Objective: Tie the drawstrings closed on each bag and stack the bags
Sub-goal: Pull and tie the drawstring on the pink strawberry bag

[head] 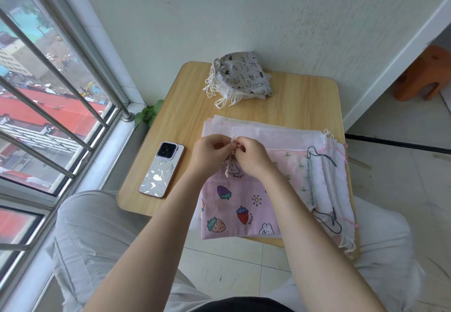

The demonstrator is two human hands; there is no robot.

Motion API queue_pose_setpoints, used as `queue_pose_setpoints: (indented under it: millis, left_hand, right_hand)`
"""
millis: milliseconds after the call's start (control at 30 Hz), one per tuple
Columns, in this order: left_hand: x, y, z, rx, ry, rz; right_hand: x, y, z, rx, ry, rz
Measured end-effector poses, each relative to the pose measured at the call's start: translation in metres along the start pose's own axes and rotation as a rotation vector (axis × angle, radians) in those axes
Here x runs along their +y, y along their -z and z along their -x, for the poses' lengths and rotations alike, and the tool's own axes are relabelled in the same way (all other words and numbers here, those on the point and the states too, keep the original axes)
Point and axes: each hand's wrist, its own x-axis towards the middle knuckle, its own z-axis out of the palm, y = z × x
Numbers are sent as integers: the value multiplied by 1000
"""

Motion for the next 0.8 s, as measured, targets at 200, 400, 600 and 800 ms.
queue_pose_setpoints:
  millis: [200, 400, 600, 800]
  left_hand:
    - [-7, 7, -7, 29, 80, 58]
    - [-8, 6, -5, 10, 133, 138]
    - [-5, 6, -3, 6, 153, 153]
    - [-8, 5, -2, 14, 166, 118]
  right_hand:
    - [5, 17, 6, -147, -140, -463]
    - [11, 29, 4, -35, -112, -319]
    - [8, 27, -2, 22, -204, -789]
    - [-2, 30, 0, 13, -218, -1448]
